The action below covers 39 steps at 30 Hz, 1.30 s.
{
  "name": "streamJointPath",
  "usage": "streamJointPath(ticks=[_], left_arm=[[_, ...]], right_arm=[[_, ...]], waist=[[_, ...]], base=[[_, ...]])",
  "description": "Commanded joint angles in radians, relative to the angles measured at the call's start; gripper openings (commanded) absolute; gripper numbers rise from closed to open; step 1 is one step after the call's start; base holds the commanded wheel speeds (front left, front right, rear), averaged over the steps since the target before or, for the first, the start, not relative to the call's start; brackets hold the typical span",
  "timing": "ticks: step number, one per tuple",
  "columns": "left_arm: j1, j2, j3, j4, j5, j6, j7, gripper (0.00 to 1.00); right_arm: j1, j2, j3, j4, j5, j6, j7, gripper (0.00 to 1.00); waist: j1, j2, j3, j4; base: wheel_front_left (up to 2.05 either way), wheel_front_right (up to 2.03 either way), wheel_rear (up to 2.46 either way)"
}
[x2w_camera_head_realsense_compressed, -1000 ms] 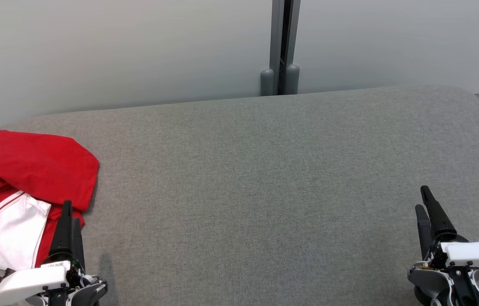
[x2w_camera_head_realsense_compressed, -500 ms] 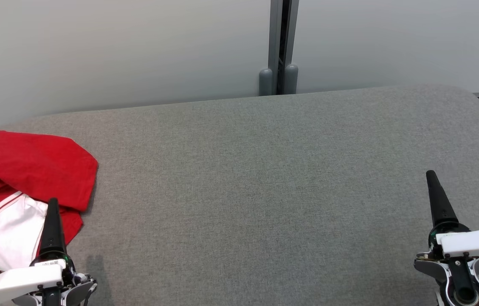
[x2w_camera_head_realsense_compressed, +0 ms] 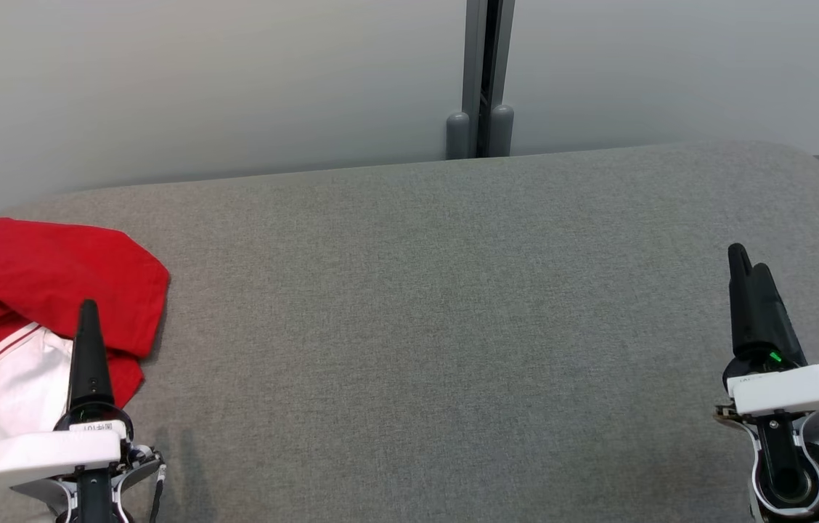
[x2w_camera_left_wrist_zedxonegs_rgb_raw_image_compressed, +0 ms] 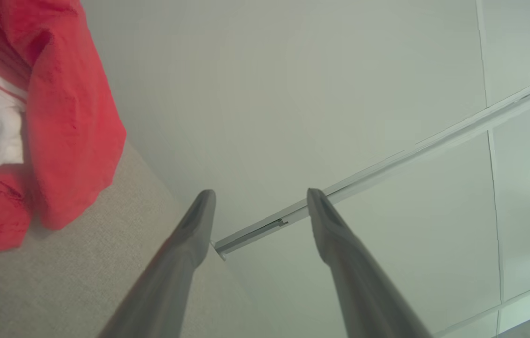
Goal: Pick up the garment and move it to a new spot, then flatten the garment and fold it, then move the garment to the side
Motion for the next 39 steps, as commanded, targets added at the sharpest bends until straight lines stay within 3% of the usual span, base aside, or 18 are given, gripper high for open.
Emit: streamJointPath(ticks=[1,14,28,39], left_arm=[[-0.017,0.01,-0.005,-0.035,0.036,0.008,-0.009,1.0],[0.005,0.011,-0.109,-0.161,0.361,0.076,-0.048,1.0],[0.018,0.012,-0.266,-0.178,0.719,0.175,-0.087,1.0],[0.031,0.013,-0.323,-0.159,0.835,0.226,-0.11,1.0]], right_arm=[[-0.022,-0.009,0.0,-0.031,-0.047,0.001,-0.013,1.0],[-0.021,-0.012,0.058,-0.113,-0.366,0.001,-0.053,1.0],[0.007,-0.013,0.103,-0.121,-0.562,0.002,-0.091,1.0],[0.019,-0.014,0.124,-0.091,-0.645,0.002,-0.116,1.0]], waist=[[-0.0001,-0.0001,0.001,0.002],[-0.0001,-0.0001,0.007,0.004],[-0.0001,-0.0001,0.013,-0.005],[-0.0001,-0.0001,0.015,-0.012]], base=[[0.0,0.0,0.0],[0.0,0.0,0.0],[0.0,0.0,0.0],[0.0,0.0,0.0]])
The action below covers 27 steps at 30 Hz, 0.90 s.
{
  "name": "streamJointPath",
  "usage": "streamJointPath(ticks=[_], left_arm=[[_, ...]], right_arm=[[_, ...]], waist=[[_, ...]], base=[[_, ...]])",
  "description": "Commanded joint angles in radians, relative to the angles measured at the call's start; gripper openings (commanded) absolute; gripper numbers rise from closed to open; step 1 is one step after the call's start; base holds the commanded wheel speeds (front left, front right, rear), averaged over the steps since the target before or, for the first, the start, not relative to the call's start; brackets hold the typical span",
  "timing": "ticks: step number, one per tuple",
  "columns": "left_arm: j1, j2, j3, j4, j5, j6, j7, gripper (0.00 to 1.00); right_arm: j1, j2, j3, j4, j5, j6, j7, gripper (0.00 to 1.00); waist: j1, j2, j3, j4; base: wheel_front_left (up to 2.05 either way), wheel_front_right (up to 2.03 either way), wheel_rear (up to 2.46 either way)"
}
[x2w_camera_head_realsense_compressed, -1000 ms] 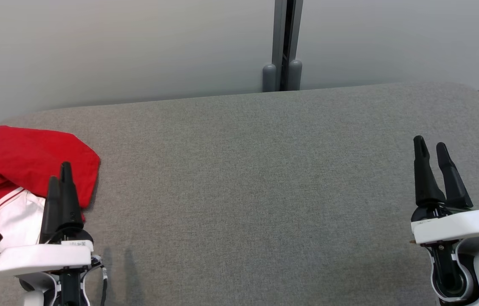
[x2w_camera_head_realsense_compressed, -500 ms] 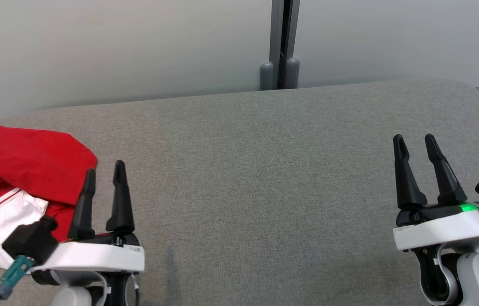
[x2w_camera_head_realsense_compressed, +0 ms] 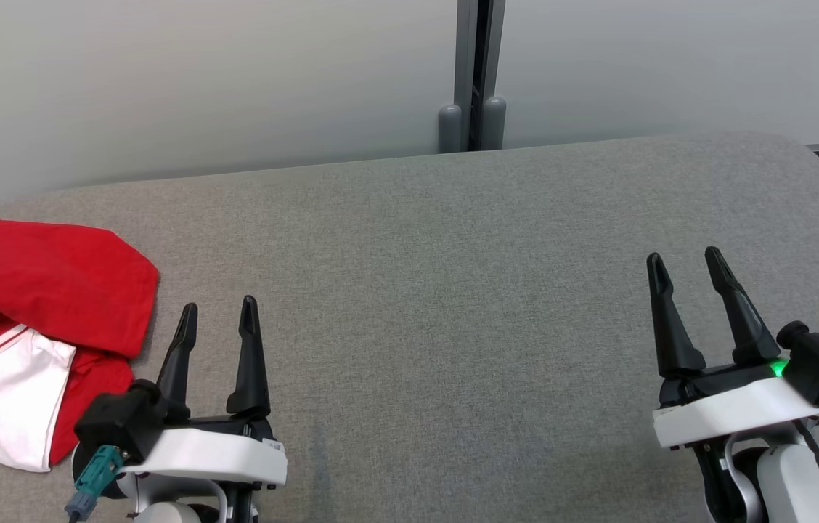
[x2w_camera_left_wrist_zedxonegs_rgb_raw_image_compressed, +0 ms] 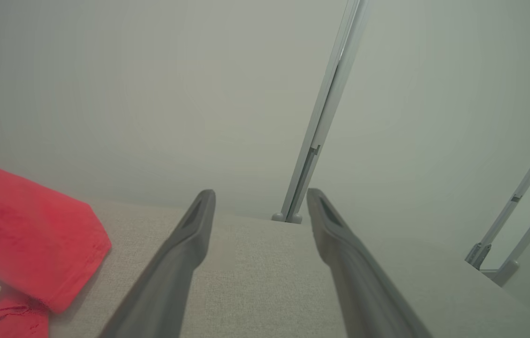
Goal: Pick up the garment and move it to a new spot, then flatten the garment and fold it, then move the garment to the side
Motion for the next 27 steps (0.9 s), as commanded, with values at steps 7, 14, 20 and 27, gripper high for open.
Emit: streamJointPath(ticks=[7,14,20,27], left_arm=[[0.005,0.006,-0.013,0.013,0.05,0.035,-0.023,1.0],[0.011,0.007,-0.024,0.022,0.083,0.046,-0.038,1.0],[0.019,0.008,-0.024,0.049,0.084,0.043,-0.049,1.0],[0.034,0.008,-0.02,0.069,0.1,0.044,-0.063,1.0]], right_arm=[[0.01,-0.009,0.019,0.026,-0.055,0.002,-0.028,1.0],[0.011,-0.01,0.029,0.043,-0.106,0.002,-0.042,1.0],[0.016,-0.011,0.014,0.04,-0.113,0.002,-0.055,1.0],[0.017,-0.011,0.004,0.046,-0.097,0.002,-0.068,1.0]], waist=[[0.0,0.0,0.003,-0.008],[0.0,0.0,0.009,-0.01],[0.0,0.0,0.01,-0.01],[0.0,0.0,0.007,-0.009]], base=[[0.0,0.0,0.0],[0.0,0.0,0.0],[0.0,0.0,0.0],[0.0,0.0,0.0]])
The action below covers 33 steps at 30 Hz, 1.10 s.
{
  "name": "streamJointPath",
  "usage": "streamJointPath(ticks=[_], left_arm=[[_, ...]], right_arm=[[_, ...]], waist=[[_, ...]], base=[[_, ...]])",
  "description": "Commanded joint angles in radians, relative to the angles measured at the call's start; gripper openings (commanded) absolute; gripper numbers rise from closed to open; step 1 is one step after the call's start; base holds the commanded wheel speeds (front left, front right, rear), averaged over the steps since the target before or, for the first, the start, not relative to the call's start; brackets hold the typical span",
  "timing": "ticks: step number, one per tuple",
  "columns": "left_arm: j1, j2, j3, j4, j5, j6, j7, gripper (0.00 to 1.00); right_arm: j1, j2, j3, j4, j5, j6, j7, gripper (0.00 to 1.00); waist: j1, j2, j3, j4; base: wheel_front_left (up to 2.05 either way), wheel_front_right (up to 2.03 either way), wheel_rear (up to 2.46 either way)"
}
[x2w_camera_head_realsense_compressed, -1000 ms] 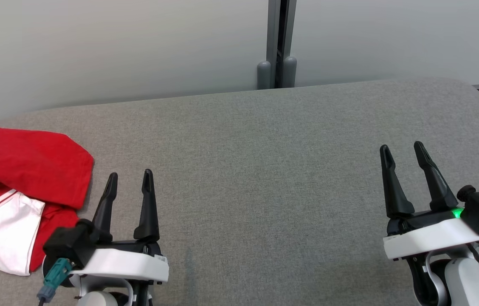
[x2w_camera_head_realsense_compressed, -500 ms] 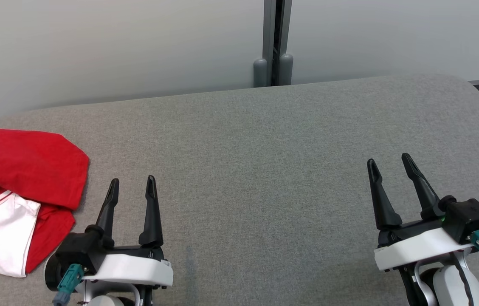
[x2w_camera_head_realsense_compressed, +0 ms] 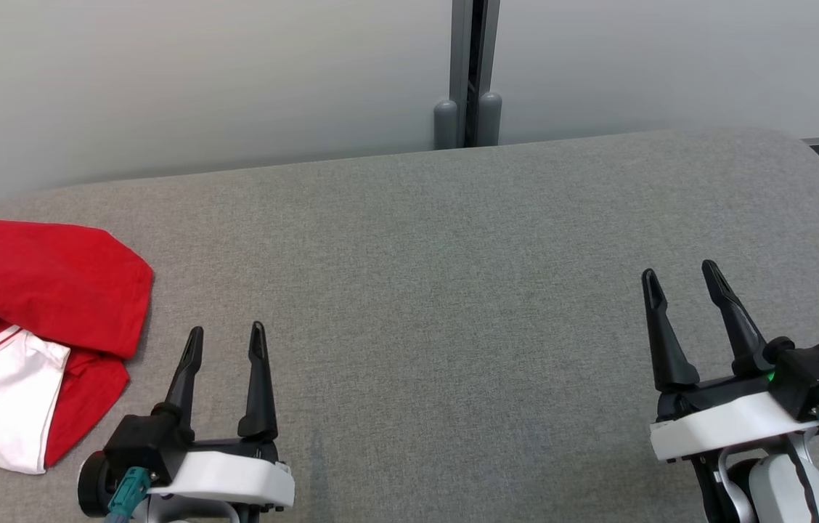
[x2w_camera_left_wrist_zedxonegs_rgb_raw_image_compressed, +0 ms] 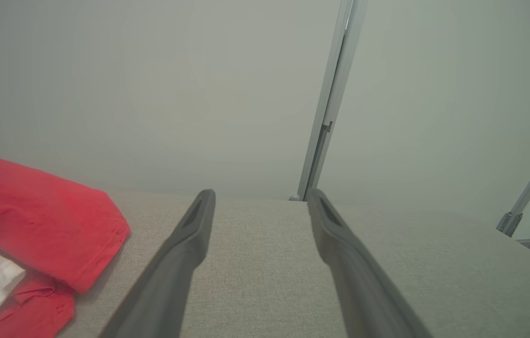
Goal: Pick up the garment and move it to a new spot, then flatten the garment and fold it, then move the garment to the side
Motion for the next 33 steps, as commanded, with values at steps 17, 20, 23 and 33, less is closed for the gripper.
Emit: streamJointPath(ticks=[17,20,23,33], left_arm=[[0.031,0.006,0.004,-0.011,0.073,0.011,-0.028,1.0],[0.032,0.006,0.004,-0.009,0.071,0.01,-0.028,1.0],[0.029,0.006,0.005,-0.008,0.066,0.012,-0.028,1.0],[0.015,0.006,0.009,-0.001,0.051,0.004,-0.028,1.0]], right_arm=[[0.002,-0.01,0.001,0.008,-0.059,0.002,-0.03,1.0],[0.004,-0.009,-0.001,0.008,-0.06,0.002,-0.03,1.0],[0.004,-0.009,-0.004,0.005,-0.062,0.002,-0.03,1.0],[0.008,-0.009,-0.01,-0.003,-0.063,0.002,-0.029,1.0]], waist=[[0.0,0.0,-0.003,-0.003],[0.0,0.0,-0.004,-0.004],[0.0,0.0,-0.001,-0.003],[0.0,0.0,0.005,0.017]], base=[[0.0,0.0,0.0],[0.0,0.0,0.0],[0.0,0.0,0.0],[0.0,0.0,0.0]])
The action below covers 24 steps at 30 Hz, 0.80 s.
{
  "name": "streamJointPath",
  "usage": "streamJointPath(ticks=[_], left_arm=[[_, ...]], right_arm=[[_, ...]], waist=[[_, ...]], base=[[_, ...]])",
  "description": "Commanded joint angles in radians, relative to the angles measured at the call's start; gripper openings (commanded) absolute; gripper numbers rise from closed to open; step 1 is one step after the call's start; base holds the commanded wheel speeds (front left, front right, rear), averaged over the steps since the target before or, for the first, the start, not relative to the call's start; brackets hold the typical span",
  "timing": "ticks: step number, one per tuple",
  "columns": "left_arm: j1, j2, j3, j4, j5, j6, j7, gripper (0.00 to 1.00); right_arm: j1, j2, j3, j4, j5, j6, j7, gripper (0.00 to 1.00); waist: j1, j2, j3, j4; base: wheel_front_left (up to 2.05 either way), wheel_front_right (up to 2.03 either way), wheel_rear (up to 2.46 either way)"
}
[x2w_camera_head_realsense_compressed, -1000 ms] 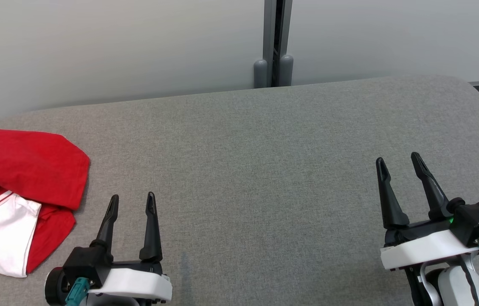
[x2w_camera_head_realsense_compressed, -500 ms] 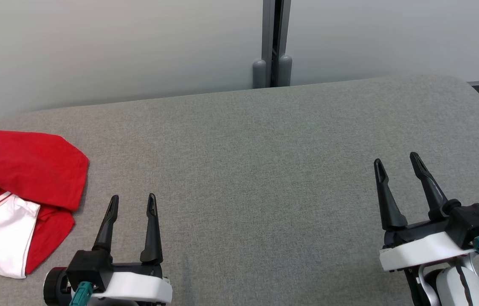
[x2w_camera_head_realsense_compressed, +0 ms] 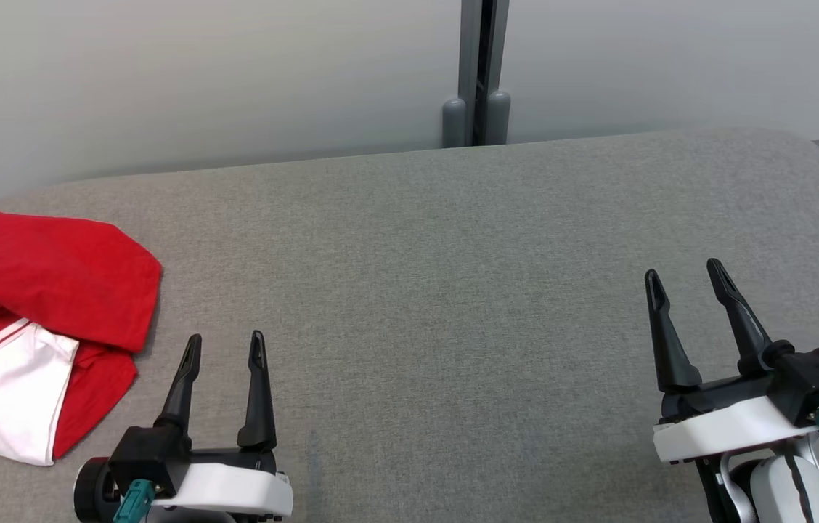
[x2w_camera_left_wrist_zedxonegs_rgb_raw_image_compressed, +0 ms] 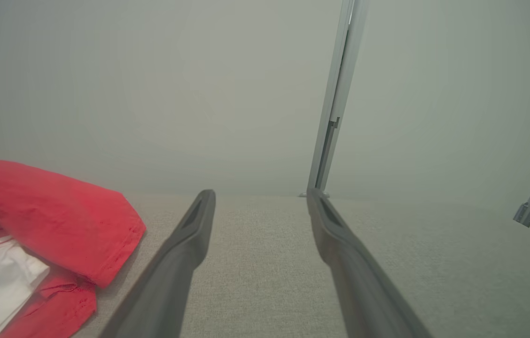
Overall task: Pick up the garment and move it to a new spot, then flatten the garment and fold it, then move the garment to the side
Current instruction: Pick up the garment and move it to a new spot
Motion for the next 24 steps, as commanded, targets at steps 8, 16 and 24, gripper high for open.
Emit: streamJointPath(ticks=[8,16,24], left_arm=[[-0.014,0.005,0.017,-0.004,0.01,-0.001,-0.004,1.0],[0.013,0.005,0.05,-0.009,0.007,-0.001,-0.004,1.0],[0.043,0.004,0.068,-0.02,0.014,-0.003,-0.004,1.0]], right_arm=[[0.023,-0.007,0.005,-0.016,-0.009,0.002,-0.006,1.0],[0.034,-0.007,0.04,-0.015,-0.017,0.002,-0.006,1.0],[0.047,-0.007,0.073,-0.011,-0.015,0.002,-0.006,1.0]], waist=[[-0.0001,0.0,0.005,0.112],[-0.0001,0.0,-0.015,0.251],[-0.0001,0.0,-0.038,0.37]], base=[[0.0,0.0,0.0],[0.0,0.0,0.0],[0.0,0.0,0.0]])
